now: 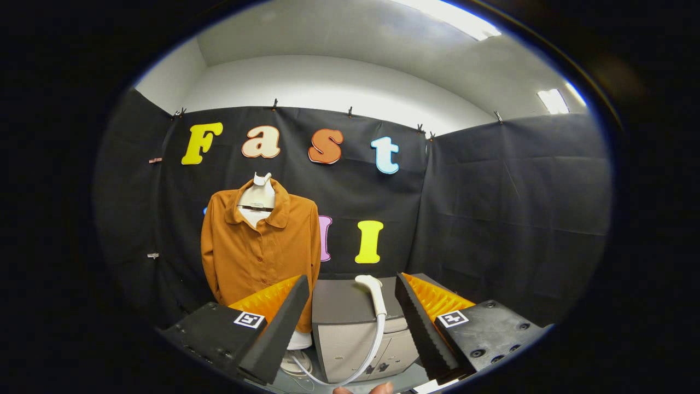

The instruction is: Iron the clothes twice with a garment steamer, once on the left side and once on the right side.

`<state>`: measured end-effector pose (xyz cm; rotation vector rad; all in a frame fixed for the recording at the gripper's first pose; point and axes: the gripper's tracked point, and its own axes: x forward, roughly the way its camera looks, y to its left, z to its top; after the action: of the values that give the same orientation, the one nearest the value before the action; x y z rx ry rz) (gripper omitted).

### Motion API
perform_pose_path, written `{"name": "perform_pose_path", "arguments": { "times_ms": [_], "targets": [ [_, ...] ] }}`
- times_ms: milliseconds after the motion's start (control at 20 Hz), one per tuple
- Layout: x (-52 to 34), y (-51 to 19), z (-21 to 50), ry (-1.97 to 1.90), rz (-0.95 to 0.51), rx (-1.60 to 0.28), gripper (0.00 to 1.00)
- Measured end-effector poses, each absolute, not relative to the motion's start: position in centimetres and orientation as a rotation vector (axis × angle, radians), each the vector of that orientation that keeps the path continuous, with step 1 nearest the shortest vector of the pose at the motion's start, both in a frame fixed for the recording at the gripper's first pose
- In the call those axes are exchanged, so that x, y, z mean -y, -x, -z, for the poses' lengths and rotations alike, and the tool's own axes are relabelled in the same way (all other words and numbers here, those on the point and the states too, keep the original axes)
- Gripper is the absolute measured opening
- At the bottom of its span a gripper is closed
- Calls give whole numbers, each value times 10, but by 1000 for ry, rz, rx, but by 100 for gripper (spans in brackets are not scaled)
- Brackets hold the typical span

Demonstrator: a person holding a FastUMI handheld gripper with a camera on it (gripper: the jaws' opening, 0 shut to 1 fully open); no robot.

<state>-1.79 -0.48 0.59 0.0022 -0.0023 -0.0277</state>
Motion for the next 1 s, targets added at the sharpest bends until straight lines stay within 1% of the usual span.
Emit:
{"name": "perform_pose_path", "arguments": {
  "times_ms": [400, 650, 750, 1000],
  "targets": [
    [7, 14, -4, -5, 28, -3, 99],
    [20, -19, 10, -8, 26, -44, 99],
    [24, -45, 28, -20, 6, -105, 99],
    [51, -128, 99, -38, -17, -365, 99]
  ]
}}
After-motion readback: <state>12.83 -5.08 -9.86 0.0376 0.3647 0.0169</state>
